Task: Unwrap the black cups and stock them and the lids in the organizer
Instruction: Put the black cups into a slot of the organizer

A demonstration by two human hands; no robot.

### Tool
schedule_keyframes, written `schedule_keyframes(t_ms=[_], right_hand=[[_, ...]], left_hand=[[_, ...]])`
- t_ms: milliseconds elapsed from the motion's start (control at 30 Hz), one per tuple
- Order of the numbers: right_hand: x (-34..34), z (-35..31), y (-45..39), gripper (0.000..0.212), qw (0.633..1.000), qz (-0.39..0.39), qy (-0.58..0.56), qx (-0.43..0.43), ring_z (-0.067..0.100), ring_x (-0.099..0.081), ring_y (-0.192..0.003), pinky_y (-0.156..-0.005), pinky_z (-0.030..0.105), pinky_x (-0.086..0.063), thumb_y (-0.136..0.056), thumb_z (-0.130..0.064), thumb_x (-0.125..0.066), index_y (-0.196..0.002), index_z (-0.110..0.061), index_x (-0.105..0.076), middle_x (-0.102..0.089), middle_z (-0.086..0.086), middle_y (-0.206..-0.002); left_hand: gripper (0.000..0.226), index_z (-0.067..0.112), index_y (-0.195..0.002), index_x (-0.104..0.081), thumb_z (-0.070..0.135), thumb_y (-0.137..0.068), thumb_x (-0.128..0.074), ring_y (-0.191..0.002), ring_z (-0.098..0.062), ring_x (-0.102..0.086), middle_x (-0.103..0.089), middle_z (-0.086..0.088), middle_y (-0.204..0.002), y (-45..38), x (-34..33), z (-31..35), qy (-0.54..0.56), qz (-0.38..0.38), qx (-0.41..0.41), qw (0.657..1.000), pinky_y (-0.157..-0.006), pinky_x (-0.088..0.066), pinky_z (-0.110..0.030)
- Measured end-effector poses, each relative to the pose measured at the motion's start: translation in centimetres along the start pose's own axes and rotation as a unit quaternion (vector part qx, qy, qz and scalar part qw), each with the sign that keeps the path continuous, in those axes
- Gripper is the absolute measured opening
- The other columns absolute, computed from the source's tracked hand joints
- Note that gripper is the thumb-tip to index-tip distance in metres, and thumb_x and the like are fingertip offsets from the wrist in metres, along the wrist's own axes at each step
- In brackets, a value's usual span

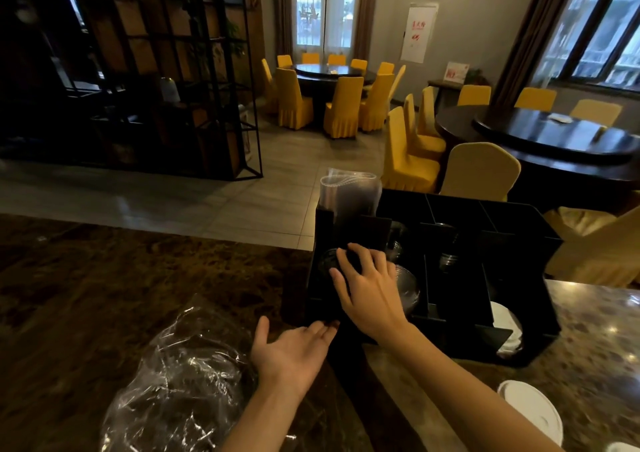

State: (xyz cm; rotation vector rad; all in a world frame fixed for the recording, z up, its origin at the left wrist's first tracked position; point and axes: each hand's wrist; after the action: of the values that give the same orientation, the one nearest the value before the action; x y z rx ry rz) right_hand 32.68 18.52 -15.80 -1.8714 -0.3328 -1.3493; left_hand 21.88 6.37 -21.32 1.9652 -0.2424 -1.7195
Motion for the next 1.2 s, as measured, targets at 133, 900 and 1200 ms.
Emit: schedule_keyframes(t_ms=[133,900,1200], right_hand=[[0.1,0.3,0.5,0.04,0.998,0.04,0.011,0.05,0.026,-0.063,-0.114,-0.09,0.04,-0.05,-0.106,-0.038,-0.05,-0.133,-0.017,-0.07,-0.068,0.004,-0.129],[0.8,0.7,2.1,0.048,0.996,-0.059,-0.022,0.066,0.029,-0.054,-0.139,-0.117,0.046,-0.038,-0.104,-0.041,-0.05,-0.149,-0.024,-0.056,-0.057,0.006,-0.153],[3.1,0.1,3.1,0.049,0.994,-0.032,-0.094,0.042,0.025,-0.044,-0.147,-0.118,0.044,-0.034,-0.106,-0.044,-0.047,-0.153,-0.029,-0.05,-0.048,0.002,-0.16]], left_hand=[[0.11,0.001,-0.157,0.011,0.058,-0.088,-0.052,-0.151,-0.054,-0.003,0.001,-0.035,-0.164,0.0,-0.1,0.2,-0.004,-0.007,-0.002,1.0,-0.123,-0.008,-0.065],[0.104,-0.003,-0.157,0.0,0.063,-0.092,-0.046,-0.151,-0.051,-0.01,-0.01,-0.036,-0.163,3.6,-2.4,-0.9,-0.076,-0.023,-0.007,0.997,-0.124,-0.009,-0.057],[0.096,0.012,-0.161,-0.003,0.06,-0.092,-0.05,-0.148,-0.051,-0.023,-0.015,-0.035,-0.162,8.1,-4.9,-0.3,-0.234,-0.066,-0.004,0.97,-0.123,-0.02,-0.054]])
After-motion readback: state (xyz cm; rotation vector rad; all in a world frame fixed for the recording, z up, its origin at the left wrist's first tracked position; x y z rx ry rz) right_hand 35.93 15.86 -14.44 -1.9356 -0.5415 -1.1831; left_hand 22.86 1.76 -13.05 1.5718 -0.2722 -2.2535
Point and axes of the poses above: each hand's wrist, its own y-axis away from the middle knuckle, its own x-axis out of the back of the hand, z = x × y
